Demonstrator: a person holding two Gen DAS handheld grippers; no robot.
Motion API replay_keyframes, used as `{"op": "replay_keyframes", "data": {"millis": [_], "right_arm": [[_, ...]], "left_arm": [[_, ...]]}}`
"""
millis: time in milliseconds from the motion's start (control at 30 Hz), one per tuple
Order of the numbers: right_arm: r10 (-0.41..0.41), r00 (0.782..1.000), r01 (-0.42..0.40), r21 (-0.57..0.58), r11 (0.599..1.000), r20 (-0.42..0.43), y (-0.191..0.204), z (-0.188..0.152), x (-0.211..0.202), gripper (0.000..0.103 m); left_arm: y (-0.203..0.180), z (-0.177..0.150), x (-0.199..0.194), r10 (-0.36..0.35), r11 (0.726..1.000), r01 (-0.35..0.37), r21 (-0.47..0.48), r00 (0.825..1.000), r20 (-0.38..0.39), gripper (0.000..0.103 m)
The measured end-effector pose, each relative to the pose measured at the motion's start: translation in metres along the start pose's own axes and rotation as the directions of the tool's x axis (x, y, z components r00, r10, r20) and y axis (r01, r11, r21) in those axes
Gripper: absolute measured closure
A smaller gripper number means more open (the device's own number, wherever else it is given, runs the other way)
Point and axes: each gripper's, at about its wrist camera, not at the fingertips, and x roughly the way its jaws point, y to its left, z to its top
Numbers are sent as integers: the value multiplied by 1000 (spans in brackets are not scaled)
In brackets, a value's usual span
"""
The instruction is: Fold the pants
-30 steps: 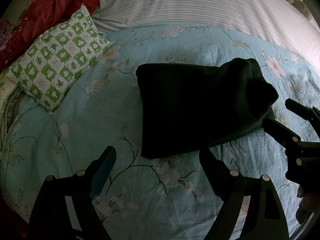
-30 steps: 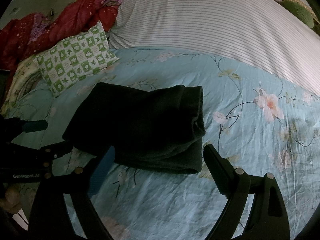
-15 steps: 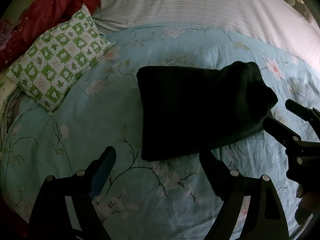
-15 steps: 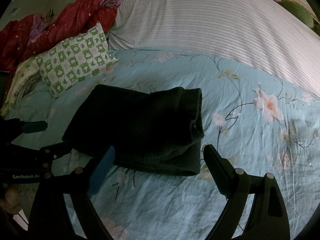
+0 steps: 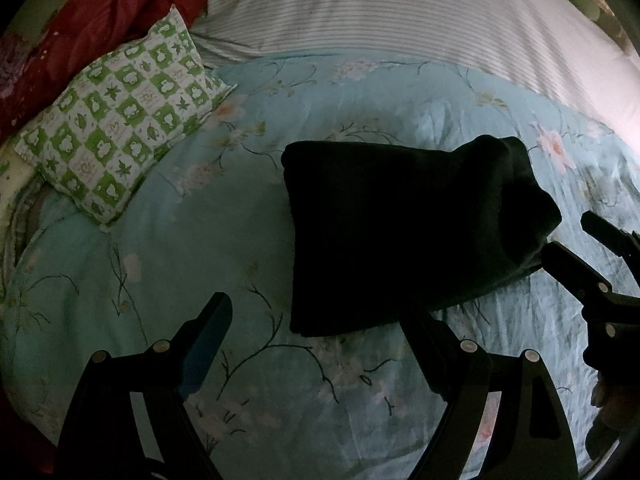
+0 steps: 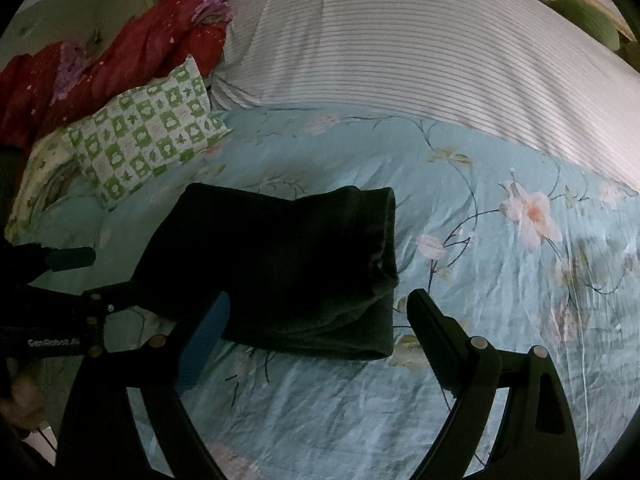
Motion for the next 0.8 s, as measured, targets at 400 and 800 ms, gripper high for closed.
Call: {"op": "replay_keyframes", "data": {"millis": [400, 800], "right_arm": [[4, 1000, -4, 21, 1000, -9, -6, 1, 1, 13], [14, 1000, -13, 44, 999, -7, -10, 1, 1, 13]], "left_arm": [[-5, 6, 2, 8, 999, -9, 34, 1000, 20, 17], [-4, 10, 9, -2, 1000, 3, 30, 1000, -13, 17]]}}
